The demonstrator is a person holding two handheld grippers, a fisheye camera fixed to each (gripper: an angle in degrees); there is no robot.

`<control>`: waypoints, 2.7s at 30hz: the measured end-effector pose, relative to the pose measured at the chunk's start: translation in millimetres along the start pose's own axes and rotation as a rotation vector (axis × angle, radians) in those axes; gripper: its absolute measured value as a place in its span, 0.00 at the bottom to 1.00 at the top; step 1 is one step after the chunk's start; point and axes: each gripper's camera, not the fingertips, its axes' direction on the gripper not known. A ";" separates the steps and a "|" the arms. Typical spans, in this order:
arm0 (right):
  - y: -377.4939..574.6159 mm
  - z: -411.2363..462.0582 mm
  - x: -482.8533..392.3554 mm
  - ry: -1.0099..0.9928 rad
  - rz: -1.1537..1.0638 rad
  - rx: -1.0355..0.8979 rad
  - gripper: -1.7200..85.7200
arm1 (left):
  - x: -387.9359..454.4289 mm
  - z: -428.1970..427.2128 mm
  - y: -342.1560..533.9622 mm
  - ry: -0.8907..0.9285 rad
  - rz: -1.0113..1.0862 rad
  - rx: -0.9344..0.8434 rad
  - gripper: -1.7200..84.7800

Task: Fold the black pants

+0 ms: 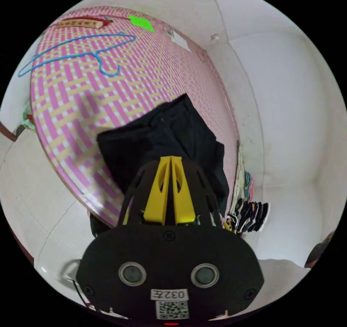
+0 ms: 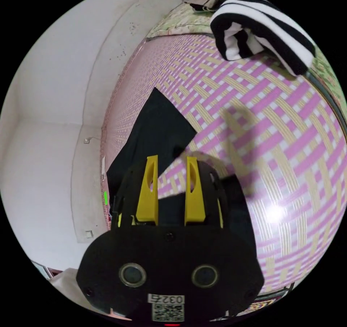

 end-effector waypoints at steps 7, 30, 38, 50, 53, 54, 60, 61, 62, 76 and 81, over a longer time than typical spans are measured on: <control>-51.6 50.3 -17.1 0.003 -0.019 -0.056 0.13 | 60.4 47.5 -7.7 0.030 0.091 -0.083 0.01; -64.2 83.1 -5.9 -0.143 0.119 0.031 0.11 | 183.8 184.3 -141.2 -0.459 0.717 -0.412 0.01; -91.5 90.5 -73.9 -0.113 -0.021 0.020 0.01 | 187.0 176.2 -143.1 -0.403 0.829 -0.445 0.01; -36.0 -40.3 -25.1 0.042 0.052 0.230 0.01 | 177.9 191.5 -209.3 -0.519 0.631 -0.277 0.01; -21.0 -19.2 29.0 -0.019 0.179 0.194 0.01 | 182.0 203.9 -217.6 -0.550 0.612 -0.287 0.01; -21.8 -12.4 27.5 0.021 0.165 0.179 0.01 | 183.9 208.7 -220.6 -0.572 0.619 -0.288 0.01; -52.8 13.8 13.4 0.069 0.141 0.140 0.04 | 178.7 226.4 -237.2 -0.633 0.546 -0.287 0.01; -55.5 15.8 11.4 0.078 0.141 0.130 0.05 | 176.8 227.3 -238.2 -0.628 0.530 -0.290 0.01; -59.2 16.8 7.1 0.082 0.130 0.104 0.07 | 172.4 226.7 -237.7 -0.613 0.512 -0.294 0.01; 206.3 -151.9 89.9 -0.057 0.193 0.190 0.11 | -65.6 -6.0 -53.8 -0.046 0.138 -0.048 0.05; 284.0 -162.8 112.5 -0.096 0.260 0.220 0.12 | -144.3 -29.2 -9.4 0.026 0.010 -0.023 0.04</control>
